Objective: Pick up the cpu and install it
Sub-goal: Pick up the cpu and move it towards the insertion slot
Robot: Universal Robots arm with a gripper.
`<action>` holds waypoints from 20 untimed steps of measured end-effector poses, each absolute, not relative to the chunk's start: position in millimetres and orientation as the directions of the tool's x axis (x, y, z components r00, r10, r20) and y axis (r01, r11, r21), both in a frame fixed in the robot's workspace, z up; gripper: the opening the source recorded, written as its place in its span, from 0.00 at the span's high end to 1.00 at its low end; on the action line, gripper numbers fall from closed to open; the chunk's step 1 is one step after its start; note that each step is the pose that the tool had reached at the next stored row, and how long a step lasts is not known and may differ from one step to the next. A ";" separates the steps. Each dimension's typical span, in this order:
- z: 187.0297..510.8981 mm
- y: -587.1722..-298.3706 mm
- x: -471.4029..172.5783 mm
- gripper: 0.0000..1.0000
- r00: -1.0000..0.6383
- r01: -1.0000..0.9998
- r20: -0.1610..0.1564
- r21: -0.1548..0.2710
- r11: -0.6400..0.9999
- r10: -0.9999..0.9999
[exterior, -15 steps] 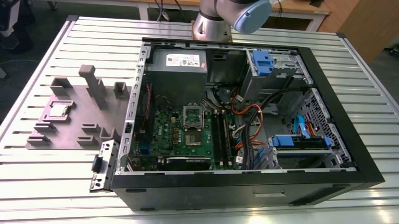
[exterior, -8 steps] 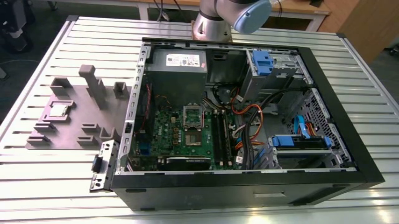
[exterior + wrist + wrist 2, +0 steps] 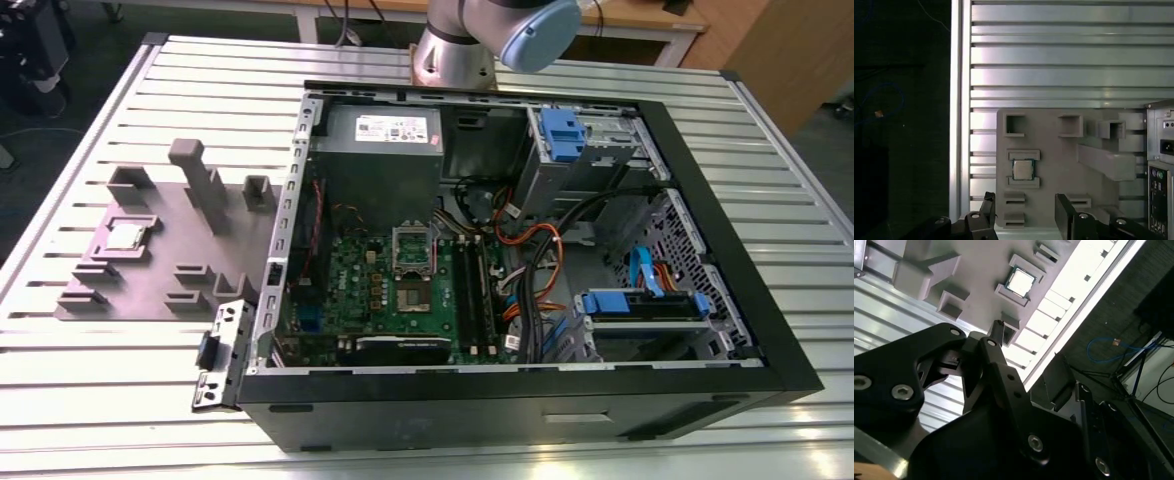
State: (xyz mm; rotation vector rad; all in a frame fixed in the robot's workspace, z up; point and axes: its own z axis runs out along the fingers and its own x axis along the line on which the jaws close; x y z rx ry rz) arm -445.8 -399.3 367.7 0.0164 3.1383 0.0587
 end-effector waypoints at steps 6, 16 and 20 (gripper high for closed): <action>362.1 -399.3 -447.5 0.41 -1.000 -0.007 -0.002 0.038 0.999 -0.007; 360.1 -399.3 -447.6 0.41 -1.000 -0.007 -0.002 0.039 0.999 -0.007; 358.6 -399.3 -447.7 0.41 -1.000 -0.007 -0.002 0.039 0.999 -0.007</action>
